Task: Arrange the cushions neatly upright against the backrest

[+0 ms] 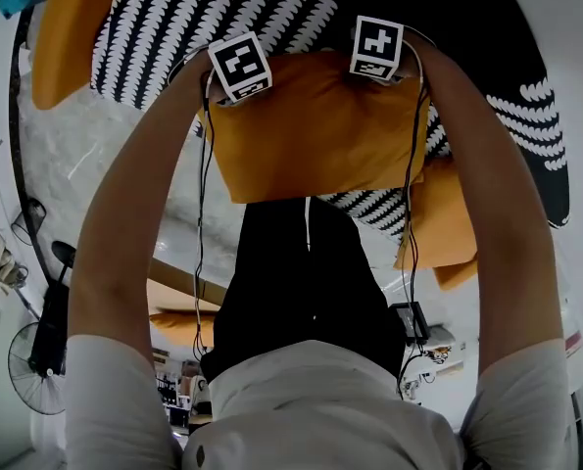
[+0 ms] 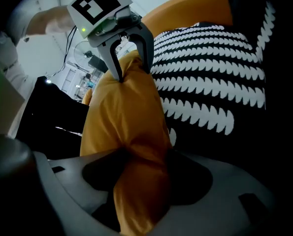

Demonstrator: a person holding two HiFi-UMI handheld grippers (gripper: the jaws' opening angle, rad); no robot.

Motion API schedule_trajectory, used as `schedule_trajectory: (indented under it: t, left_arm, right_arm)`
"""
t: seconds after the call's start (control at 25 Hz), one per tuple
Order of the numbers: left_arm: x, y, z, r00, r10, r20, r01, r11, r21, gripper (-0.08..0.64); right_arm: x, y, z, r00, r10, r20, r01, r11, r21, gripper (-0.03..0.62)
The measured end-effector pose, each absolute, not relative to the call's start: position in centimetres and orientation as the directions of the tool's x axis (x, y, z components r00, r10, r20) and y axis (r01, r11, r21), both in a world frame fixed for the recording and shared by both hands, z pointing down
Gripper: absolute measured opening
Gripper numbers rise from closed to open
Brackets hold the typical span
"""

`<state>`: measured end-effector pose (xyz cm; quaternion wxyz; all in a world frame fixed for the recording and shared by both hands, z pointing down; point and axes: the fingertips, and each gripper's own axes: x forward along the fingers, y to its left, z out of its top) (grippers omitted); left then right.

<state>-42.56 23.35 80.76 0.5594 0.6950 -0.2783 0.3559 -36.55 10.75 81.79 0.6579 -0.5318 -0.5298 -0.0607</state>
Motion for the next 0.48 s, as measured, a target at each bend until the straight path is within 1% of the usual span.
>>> schedule_trajectory:
  t: [0.16,0.28,0.48]
  left_arm:
    - [-42.0,23.6,81.4,0.608,0.012,0.794,-0.777,-0.198,0.598,0.236]
    - [-41.6,23.9,81.2,0.603,0.023,0.797,-0.777,-0.210,0.594,0.193]
    - [-41.3,24.0,80.3,0.558,0.036,0.829,-0.796,-0.257,0.547,0.138]
  right_arm:
    - [-36.1,11.0,82.4,0.431,0.495,0.754,0.633,0.430,-0.644,0.276]
    - [-35.6,11.5,82.0,0.441,0.487,0.754,0.644,0.414,-0.644,0.210]
    - [-35.3,11.8,81.0,0.396,0.475,0.786,0.685,0.417,-0.597,0.137]
